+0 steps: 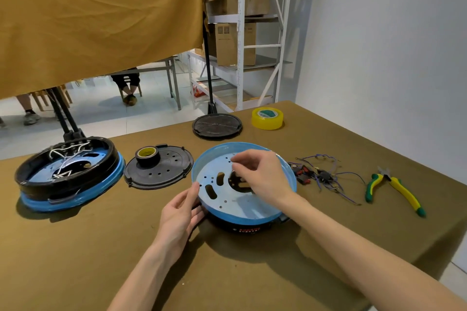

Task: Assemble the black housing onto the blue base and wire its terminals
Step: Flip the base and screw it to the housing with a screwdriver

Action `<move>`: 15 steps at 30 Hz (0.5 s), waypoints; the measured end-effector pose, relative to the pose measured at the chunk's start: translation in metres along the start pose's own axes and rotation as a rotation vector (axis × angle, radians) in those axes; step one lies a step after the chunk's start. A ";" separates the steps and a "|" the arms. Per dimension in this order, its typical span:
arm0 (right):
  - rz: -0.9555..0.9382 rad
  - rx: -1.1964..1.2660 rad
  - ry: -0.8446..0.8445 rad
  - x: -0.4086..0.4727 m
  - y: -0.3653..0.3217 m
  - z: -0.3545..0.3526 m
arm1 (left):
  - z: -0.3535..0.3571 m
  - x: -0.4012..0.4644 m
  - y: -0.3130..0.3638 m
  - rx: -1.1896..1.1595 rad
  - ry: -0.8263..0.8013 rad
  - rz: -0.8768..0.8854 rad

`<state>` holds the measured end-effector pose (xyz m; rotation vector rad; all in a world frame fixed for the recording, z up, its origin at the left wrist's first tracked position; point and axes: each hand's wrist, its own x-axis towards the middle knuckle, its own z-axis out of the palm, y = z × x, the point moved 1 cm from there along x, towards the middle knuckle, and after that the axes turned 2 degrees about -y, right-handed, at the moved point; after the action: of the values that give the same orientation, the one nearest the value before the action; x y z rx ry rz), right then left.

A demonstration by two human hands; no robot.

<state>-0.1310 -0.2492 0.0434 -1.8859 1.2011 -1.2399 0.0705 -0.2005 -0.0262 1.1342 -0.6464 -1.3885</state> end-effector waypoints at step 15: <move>-0.213 -0.169 -0.224 0.024 -0.004 0.054 | -0.008 0.003 0.001 -0.086 -0.108 -0.033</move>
<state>-0.0762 -0.2696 0.0347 -2.2587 1.0345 -1.0237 0.0781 -0.2019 -0.0293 1.0111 -0.6405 -1.4999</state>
